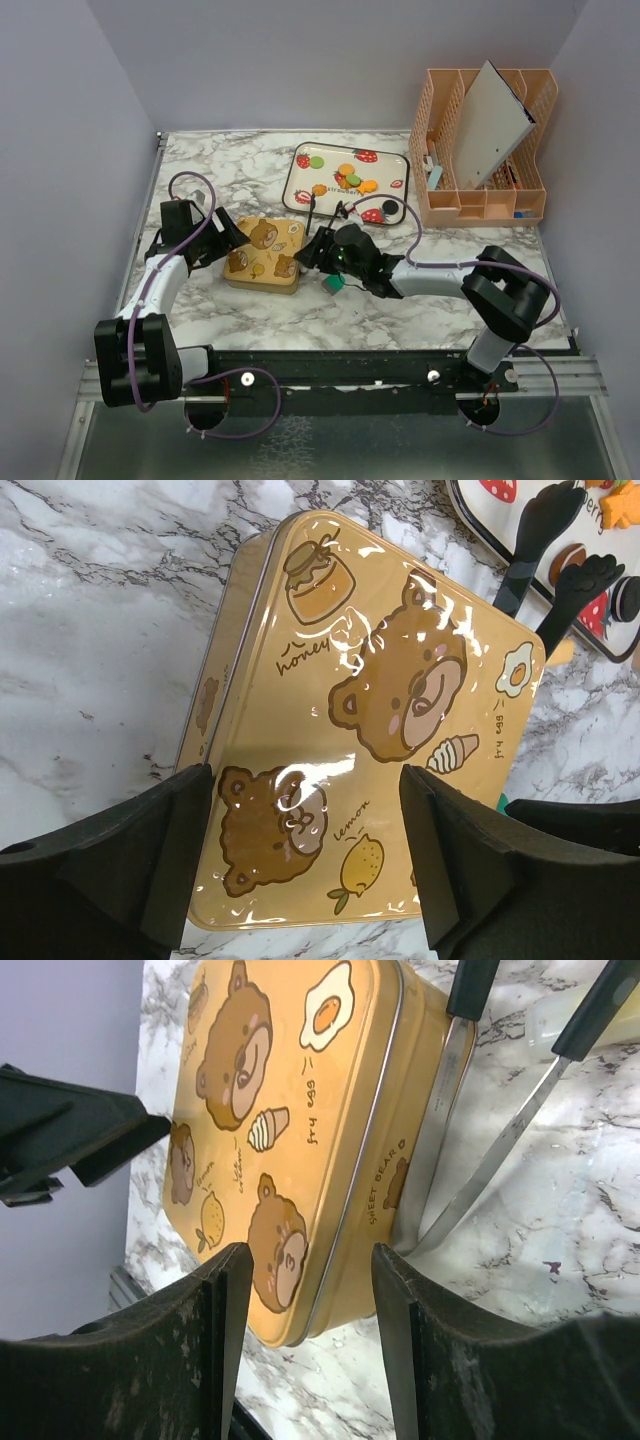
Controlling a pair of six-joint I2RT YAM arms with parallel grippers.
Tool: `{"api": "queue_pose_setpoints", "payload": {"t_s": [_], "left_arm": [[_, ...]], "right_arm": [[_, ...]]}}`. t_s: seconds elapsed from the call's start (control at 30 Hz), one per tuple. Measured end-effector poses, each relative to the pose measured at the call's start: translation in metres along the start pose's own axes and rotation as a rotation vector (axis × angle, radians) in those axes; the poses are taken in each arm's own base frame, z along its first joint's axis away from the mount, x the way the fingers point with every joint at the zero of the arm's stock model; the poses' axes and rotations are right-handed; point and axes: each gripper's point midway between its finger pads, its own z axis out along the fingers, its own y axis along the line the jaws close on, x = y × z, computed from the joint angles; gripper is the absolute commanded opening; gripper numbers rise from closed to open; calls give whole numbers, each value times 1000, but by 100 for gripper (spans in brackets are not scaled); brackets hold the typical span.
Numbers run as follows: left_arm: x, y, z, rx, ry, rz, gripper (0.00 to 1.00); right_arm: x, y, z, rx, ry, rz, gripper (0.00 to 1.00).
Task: Pack the cookies
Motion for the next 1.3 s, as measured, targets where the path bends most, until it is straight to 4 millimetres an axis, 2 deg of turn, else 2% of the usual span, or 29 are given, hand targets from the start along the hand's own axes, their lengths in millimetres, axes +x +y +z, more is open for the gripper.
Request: {"api": "queue_pose_setpoints", "payload": {"t_s": [0.4, 0.5, 0.6, 0.77, 0.87, 1.0, 1.3], "left_arm": [[1, -2, 0, 3, 4, 4, 81], [1, -2, 0, 3, 4, 4, 81], [1, -2, 0, 3, 4, 4, 81], [1, -2, 0, 4, 4, 5, 81], [1, -2, 0, 4, 3, 5, 81], [1, -2, 0, 5, 0, 9, 81], [1, -2, 0, 5, 0, 10, 81]], "right_arm": [[25, 2, -3, -55, 129, -63, 56], [31, 0, -2, -56, 152, -65, 53], [37, -4, -1, -51, 171, -62, 46], [50, -12, 3, -73, 197, -30, 28], [51, -9, 5, -123, 194, 10, 24], [52, -11, 6, -164, 198, 62, 24], [43, -17, 5, -125, 192, 26, 41]]}}
